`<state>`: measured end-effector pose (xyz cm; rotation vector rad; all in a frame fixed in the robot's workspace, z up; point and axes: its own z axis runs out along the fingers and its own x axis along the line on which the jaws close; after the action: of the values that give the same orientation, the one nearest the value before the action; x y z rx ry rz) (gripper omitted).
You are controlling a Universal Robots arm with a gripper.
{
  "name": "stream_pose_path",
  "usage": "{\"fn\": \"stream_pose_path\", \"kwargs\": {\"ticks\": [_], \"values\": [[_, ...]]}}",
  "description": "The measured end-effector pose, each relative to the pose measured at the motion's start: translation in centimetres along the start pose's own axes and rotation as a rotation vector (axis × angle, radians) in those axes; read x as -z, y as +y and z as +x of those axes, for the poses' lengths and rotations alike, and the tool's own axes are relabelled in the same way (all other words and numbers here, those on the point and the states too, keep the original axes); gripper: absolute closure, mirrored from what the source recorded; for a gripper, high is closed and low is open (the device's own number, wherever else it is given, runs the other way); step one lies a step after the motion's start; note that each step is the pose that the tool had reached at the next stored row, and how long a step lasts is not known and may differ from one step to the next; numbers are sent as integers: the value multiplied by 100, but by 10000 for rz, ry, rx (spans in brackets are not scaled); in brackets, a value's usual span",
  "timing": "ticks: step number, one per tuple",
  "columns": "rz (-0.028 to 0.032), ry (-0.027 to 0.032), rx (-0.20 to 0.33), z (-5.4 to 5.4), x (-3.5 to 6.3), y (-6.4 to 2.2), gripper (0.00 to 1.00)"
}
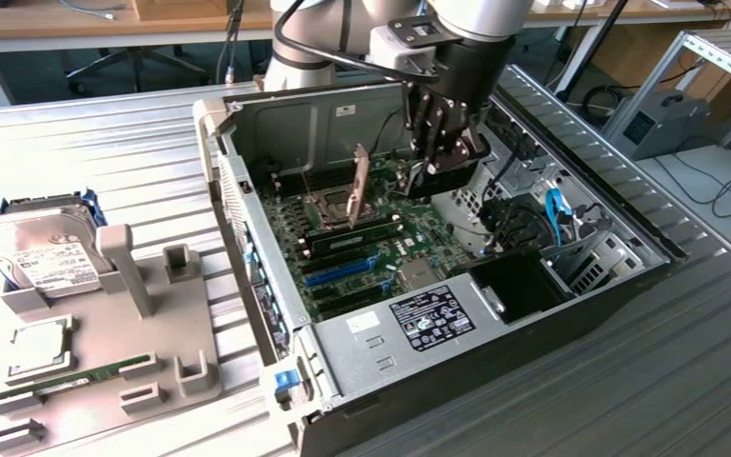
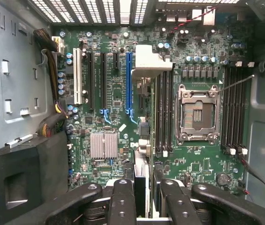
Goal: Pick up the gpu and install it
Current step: 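Insert the gpu into the slot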
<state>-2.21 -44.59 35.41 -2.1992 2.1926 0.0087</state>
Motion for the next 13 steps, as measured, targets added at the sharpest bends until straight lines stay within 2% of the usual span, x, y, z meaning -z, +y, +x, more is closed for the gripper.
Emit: {"fn": "stream_pose_path", "kwargs": {"ticks": [13], "values": [[0, 0, 0, 55, -3, 1, 74]]}}
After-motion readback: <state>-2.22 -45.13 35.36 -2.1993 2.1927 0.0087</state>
